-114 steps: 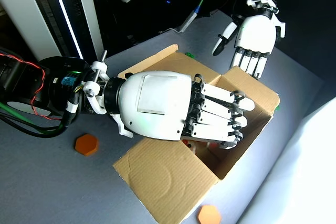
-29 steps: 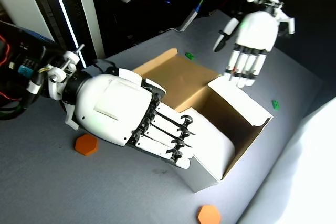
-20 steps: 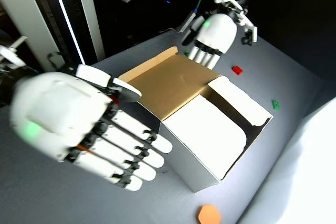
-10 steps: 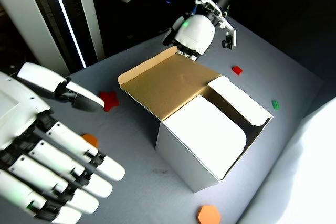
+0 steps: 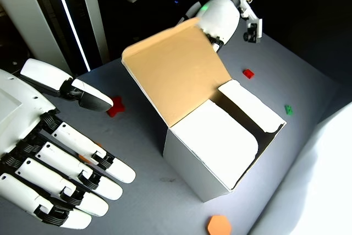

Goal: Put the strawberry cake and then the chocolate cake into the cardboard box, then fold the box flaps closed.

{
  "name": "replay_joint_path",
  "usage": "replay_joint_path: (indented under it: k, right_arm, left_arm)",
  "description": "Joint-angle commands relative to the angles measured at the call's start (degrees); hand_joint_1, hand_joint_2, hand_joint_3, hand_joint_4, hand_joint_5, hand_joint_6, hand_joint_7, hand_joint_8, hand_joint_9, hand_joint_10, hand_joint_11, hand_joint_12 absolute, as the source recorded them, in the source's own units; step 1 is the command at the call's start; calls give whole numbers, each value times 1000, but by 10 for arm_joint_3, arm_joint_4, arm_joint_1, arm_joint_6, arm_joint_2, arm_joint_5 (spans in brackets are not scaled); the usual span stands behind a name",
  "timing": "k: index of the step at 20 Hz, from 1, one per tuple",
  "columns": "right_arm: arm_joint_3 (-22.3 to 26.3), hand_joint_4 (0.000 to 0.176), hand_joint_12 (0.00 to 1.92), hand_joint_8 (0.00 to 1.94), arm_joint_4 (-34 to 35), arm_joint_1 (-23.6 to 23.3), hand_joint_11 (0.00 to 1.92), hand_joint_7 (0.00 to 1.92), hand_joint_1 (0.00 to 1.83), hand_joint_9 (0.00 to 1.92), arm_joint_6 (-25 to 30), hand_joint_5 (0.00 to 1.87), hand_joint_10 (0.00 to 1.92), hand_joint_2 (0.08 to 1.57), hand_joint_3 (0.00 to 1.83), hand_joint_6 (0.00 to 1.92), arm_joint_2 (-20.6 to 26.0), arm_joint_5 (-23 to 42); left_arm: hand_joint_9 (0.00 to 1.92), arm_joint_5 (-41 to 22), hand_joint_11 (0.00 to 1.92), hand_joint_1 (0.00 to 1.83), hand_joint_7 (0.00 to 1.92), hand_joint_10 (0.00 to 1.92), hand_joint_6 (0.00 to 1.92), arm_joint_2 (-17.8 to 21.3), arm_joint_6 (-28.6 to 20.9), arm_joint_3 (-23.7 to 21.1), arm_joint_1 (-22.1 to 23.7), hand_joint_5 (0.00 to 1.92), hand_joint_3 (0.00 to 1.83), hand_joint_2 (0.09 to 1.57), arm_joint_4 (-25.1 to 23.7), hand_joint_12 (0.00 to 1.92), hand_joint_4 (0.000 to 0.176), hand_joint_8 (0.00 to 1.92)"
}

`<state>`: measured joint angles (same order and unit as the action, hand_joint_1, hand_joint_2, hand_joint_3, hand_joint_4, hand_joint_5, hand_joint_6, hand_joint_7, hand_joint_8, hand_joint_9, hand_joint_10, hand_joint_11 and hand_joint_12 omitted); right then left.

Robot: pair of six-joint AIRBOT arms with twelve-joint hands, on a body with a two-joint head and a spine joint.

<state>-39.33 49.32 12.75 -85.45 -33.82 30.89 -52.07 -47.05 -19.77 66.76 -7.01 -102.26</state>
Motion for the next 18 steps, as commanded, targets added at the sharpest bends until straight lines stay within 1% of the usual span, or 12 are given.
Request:
replay_joint_path:
  k: [1, 4, 6, 7, 8, 11, 12, 13, 15, 17, 18]
  right_arm:
    - [-1, 0, 833, 0, -18, -9, 0, 252, 39, 251, 9, 173, 6, 1256, 0, 2, 7, 68]
    - [-1, 0, 799, 4, -18, -10, 0, 251, 19, 252, 13, 164, 6, 1261, 2, 5, 7, 74]
    - [-1, 0, 769, 0, -18, -10, 0, 234, 0, 246, 13, 151, 3, 1261, 1, 0, 7, 74]
    - [-1, 0, 770, 0, -18, -10, 0, 234, 0, 248, 13, 152, 4, 1256, 0, 1, 7, 74]
    - [-1, 0, 786, 1, -18, -10, 0, 237, 4, 251, 15, 153, 4, 1255, 0, 1, 7, 74]
    - [-1, 0, 750, 3, -18, -11, 0, 253, 27, 236, 16, 180, 1, 1240, 0, 8, 7, 75]
    - [-1, 0, 777, 2, -18, -11, 0, 252, 39, 238, 16, 185, 2, 1235, 0, 8, 7, 75]
    - [-1, 0, 783, 0, -18, -11, 0, 247, 33, 233, 16, 176, 0, 1234, 0, 3, 7, 74]
    - [-1, 0, 813, 5, -18, -11, 0, 264, 44, 245, 15, 177, 5, 1233, 0, 3, 6, 72]
    - [-1, 0, 818, 6, -19, -11, 0, 272, 36, 249, 13, 178, 6, 1242, 2, 3, 6, 71]
    - [-1, 0, 790, 5, -19, -11, 0, 278, 51, 248, 13, 192, 5, 1245, 2, 7, 6, 70]
  left_arm:
    - [267, -7, 0, 0, 262, 2, 1, 0, -8, 6, 20, 226, 0, 1233, 36, 907, 0, 1]
    - [286, -7, 0, 0, 281, 7, 6, -17, -32, 27, 64, 240, 0, 1230, 15, 935, 0, 7]
    - [279, -3, 0, 0, 276, 2, 0, -39, -35, 53, 79, 223, 0, 1232, 13, 917, 0, 2]
    - [269, 0, 0, 0, 269, 1, 0, -56, -35, 73, 87, 217, 2, 1237, 10, 891, 0, 1]
    - [269, 1, 0, 0, 270, 2, 1, -72, -35, 90, 91, 218, 3, 1240, 6, 886, 0, 2]
    - [276, 2, 0, 0, 278, 4, 3, -114, -35, 139, 93, 228, 1, 1238, -2, 932, 0, 2]
    - [273, 2, 0, 0, 277, 2, 0, -131, -34, 161, 94, 222, 2, 1241, -3, 933, 0, 1]
    - [271, 2, 0, 0, 276, 1, 0, -141, -34, 173, 95, 218, 3, 1247, -4, 914, 0, 1]
    - [258, 2, 0, 0, 269, 0, 3, -170, -32, 212, 97, 225, 0, 1243, -4, 864, 0, 1]
    - [279, 1, 0, 0, 288, 5, 5, -205, -32, 260, 96, 240, 0, 1241, -4, 891, 0, 4]
    - [279, 1, 0, 0, 283, 4, 1, -224, -32, 287, 96, 235, 0, 1242, -5, 894, 0, 1]
